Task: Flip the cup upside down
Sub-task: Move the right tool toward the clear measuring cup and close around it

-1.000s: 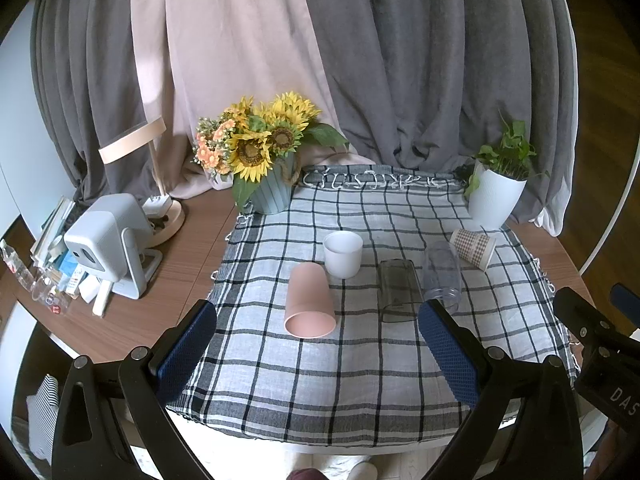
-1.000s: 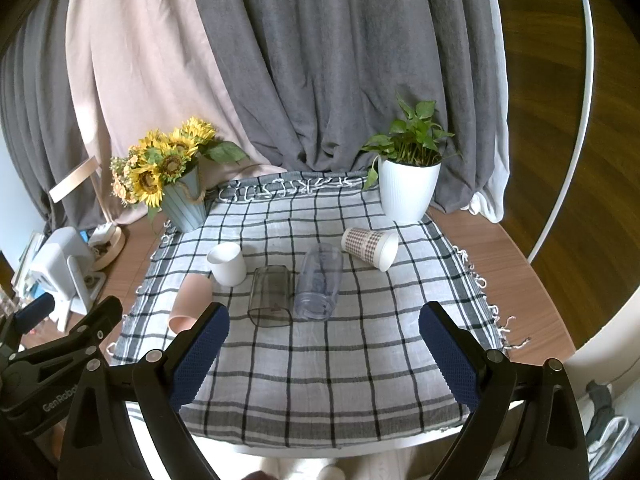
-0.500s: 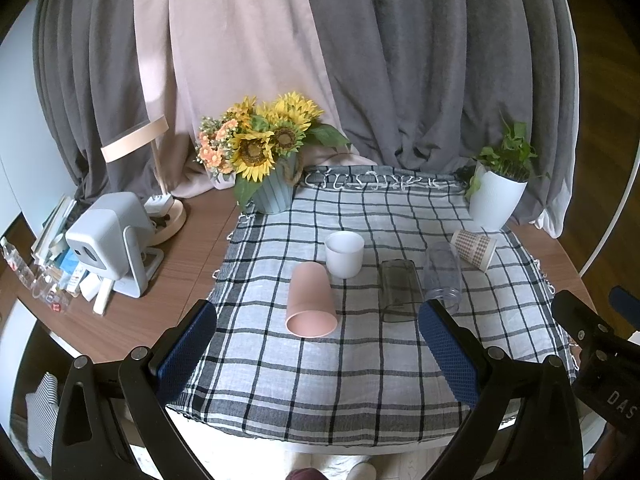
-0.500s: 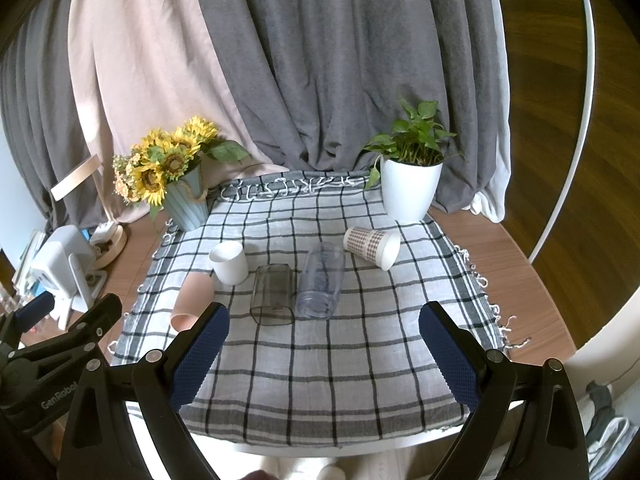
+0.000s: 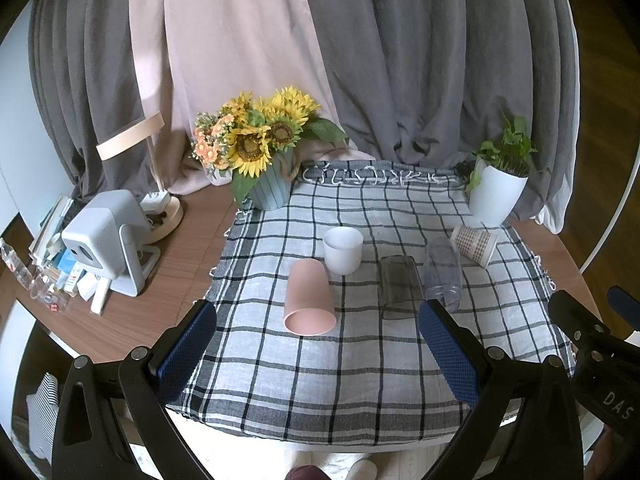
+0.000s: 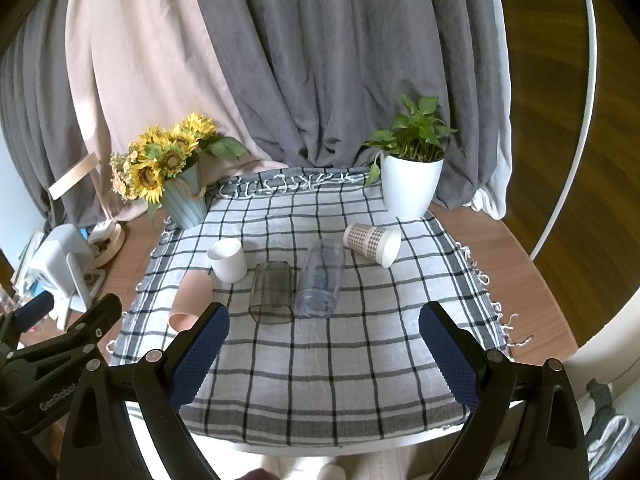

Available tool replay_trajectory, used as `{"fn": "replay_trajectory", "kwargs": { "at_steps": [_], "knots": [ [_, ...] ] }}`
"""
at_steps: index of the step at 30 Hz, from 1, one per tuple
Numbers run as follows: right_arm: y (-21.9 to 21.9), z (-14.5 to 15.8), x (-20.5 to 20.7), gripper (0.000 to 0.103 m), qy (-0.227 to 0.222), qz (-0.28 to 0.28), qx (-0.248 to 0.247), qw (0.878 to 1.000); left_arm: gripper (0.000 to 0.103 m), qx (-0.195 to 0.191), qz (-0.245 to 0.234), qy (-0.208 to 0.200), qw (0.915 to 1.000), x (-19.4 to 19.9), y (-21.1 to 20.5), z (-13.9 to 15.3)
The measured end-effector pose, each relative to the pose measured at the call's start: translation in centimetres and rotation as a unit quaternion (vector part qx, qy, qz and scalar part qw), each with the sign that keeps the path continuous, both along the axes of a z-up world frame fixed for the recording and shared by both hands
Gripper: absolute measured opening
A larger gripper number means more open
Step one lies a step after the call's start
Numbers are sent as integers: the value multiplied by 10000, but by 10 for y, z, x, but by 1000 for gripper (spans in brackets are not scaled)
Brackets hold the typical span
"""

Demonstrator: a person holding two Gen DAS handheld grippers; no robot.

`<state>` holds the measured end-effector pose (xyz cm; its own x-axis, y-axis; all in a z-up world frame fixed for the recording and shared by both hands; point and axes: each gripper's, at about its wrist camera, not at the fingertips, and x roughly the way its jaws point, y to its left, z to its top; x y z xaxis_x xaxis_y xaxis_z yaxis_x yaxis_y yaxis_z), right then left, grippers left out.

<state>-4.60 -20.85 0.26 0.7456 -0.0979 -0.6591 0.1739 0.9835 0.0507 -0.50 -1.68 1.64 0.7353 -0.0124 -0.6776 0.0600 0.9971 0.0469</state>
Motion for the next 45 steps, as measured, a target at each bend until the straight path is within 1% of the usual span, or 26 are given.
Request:
{"fn": "replay_trajectory", "kwargs": {
  "at_steps": [4, 11, 14, 17, 24, 26, 30, 35, 38, 41, 43, 45],
  "knots": [
    [-1, -6, 6, 96, 54, -19, 5, 10000, 103, 11, -48, 112, 9999, 10, -1, -8],
    [-7, -20, 30, 96, 217, -125, 12, 9997, 103, 220, -162, 333, 9991, 39, -11, -24],
    [-9, -26, 45, 96, 285, -114, 10, 9995, 103, 215, -225, 498, 9983, 56, -16, -32],
    [-15, -35, 65, 96, 415, -53, 146, 9990, 103, 154, -275, 693, 9971, 74, -19, -41],
    [-30, -64, 117, 96, 837, -7, 512, 9952, 103, 284, -278, 997, 9942, 117, -28, -65],
    [-32, -74, 131, 96, 968, 21, 593, 9935, 103, 360, -282, 1156, 9922, 128, -29, -73],
    [-34, -91, 156, 96, 1170, -1, 639, 9911, 103, 458, -343, 1327, 9895, 150, -33, -87],
    [-37, -109, 187, 96, 1406, -17, 651, 9879, 103, 422, -302, 1524, 9870, 176, -35, -102],
    [-41, -122, 204, 96, 1582, -1, 797, 9842, 103, 353, -306, 1635, 9854, 188, -36, -109],
    [-44, -136, 220, 95, 1798, -5, 906, 9795, 103, 313, -296, 1712, 9843, 198, -38, -116],
    [-45, -145, 227, 92, 1910, -26, 935, 9771, 103, 316, -276, 1678, 9849, 200, -38, -117],
    [-45, -151, 233, 92, 1960, -40, 936, 9761, 103, 367, -246, 1634, 9856, 204, -39, -118]
  ]
}}
